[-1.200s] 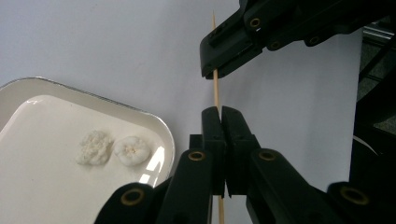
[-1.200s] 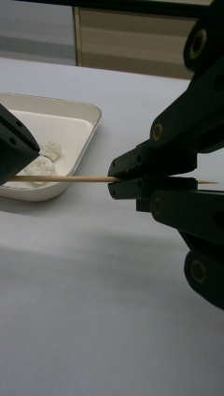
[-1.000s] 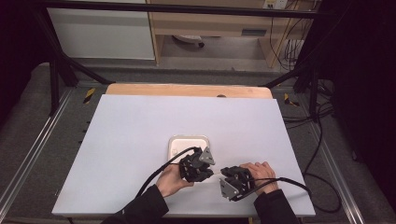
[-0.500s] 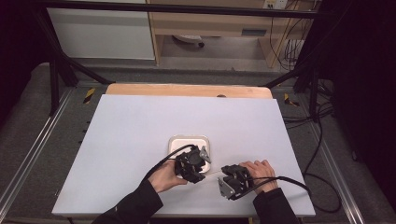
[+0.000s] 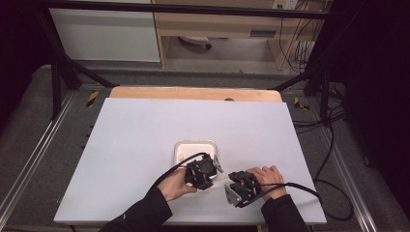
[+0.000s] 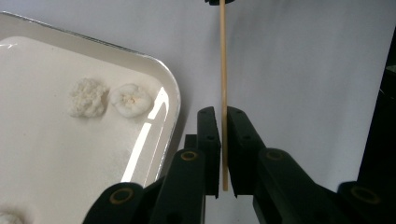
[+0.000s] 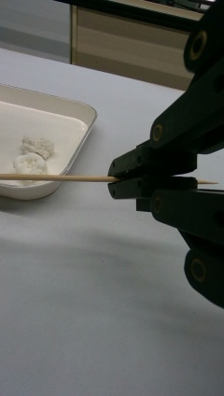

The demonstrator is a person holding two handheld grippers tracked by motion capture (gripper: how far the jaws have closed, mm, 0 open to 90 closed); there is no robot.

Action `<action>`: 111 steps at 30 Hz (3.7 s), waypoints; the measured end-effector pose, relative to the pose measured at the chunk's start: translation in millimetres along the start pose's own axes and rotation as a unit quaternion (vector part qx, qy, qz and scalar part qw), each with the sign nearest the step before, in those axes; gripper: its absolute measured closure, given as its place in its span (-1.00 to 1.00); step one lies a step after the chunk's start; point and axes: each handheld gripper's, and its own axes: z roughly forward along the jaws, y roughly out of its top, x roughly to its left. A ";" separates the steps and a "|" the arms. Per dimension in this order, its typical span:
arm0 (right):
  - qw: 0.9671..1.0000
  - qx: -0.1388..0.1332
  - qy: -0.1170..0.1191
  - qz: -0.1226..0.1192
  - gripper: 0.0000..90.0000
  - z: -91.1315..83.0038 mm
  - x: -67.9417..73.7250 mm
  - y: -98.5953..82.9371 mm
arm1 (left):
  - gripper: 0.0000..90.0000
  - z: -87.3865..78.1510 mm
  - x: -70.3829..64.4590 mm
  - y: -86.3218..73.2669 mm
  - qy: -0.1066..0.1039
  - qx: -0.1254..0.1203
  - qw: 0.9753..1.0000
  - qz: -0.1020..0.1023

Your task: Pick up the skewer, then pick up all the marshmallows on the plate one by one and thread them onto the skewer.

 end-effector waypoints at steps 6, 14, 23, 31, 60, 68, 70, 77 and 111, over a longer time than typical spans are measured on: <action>1.000 0.001 0.000 -0.004 0.98 0.1 -0.8 0.7 | 0.95 2.1 -2.3 2.3 0.005 0.006 1.000 0.002; 1.000 0.005 0.001 -0.004 0.97 -0.2 -0.8 2.5 | 0.97 2.1 -5.7 1.7 0.022 0.008 1.000 0.010; 0.999 -0.020 0.000 0.046 0.71 -5.2 -5.0 0.2 | 0.97 -1.8 -5.3 -3.5 0.029 -0.003 1.000 0.009; 0.979 -0.071 0.006 0.191 0.18 -17.5 -13.7 -16.2 | 0.97 -9.7 -0.1 -20.0 0.036 -0.022 0.999 -0.007; 0.835 -0.072 0.099 0.536 -0.82 0.9 -16.8 -60.7 | 0.97 -50.6 13.6 -127.6 0.096 -0.195 0.967 -0.137; 0.808 -0.091 0.125 0.568 -0.88 5.0 -21.9 -59.9 | 0.96 -54.0 14.1 -159.0 0.104 -0.232 0.952 -0.169; 0.812 -0.093 0.118 0.564 -0.90 5.9 -23.6 -57.4 | 0.96 -53.5 13.0 -164.7 0.107 -0.239 0.950 -0.171; 0.812 -0.103 0.113 0.563 -0.91 11.4 -33.8 -42.7 | 0.96 -51.4 11.0 -177.3 0.110 -0.258 0.943 -0.181; 0.802 -0.095 0.112 0.579 -0.50 77.6 -69.6 10.0 | 0.96 -47.2 12.3 -191.2 0.102 -0.283 0.933 -0.199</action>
